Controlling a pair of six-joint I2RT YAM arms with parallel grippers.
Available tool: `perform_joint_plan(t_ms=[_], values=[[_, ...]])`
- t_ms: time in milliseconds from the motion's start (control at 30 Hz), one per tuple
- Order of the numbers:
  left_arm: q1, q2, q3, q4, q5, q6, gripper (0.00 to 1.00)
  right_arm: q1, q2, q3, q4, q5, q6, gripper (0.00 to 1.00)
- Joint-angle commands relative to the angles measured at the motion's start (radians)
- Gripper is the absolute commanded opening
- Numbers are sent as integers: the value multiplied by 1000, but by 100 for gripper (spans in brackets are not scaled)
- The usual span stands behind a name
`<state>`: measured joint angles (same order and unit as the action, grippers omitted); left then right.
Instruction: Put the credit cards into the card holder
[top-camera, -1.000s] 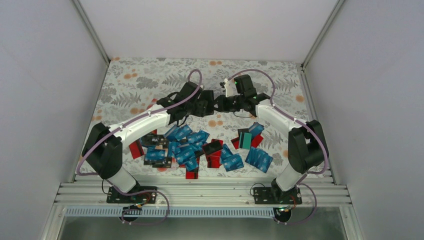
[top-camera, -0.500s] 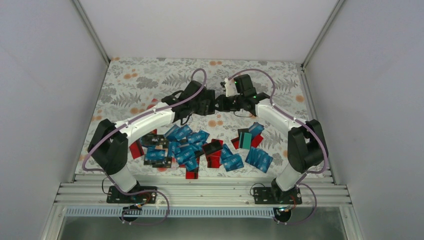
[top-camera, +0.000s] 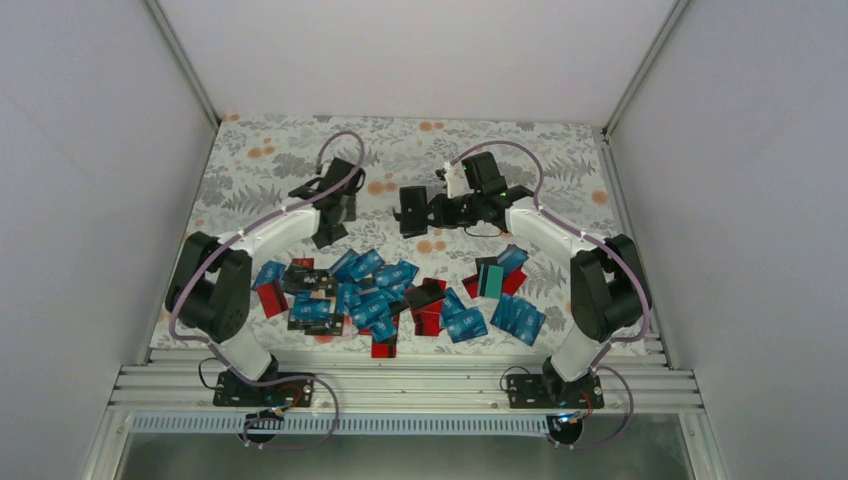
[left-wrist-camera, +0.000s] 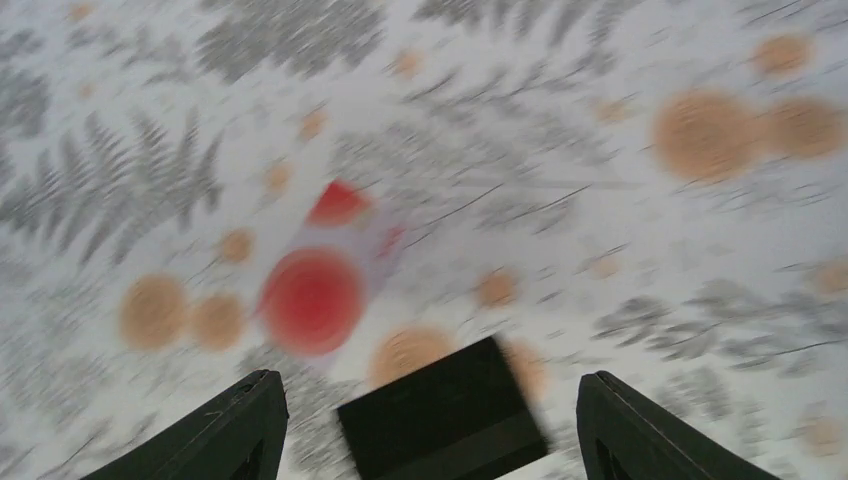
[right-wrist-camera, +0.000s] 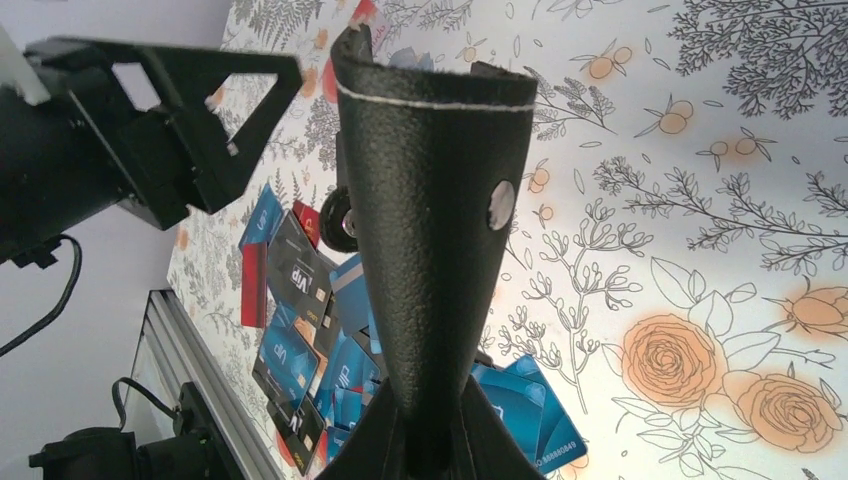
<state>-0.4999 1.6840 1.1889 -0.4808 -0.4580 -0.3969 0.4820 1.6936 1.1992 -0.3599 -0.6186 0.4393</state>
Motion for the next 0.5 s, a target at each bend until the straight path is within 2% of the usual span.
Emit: perform_joint_plan(t_ms=[0,100,267,367,467], values=[[11,-144,-93,24,-27,-1,73,7,9,4,-4,12,-3,4],[9,-210,-128,62,91,26,72,6,31,16,-2,14,-1,4],[-4,-328,-208,174,433,57,72,7,59,40,-13,30,1,4],[-33,-310,-195,182,507,64,72,6,82,50,-17,26,5,4],[-67,-247,-173,180,508,59,71,6,96,50,-16,27,9,4]])
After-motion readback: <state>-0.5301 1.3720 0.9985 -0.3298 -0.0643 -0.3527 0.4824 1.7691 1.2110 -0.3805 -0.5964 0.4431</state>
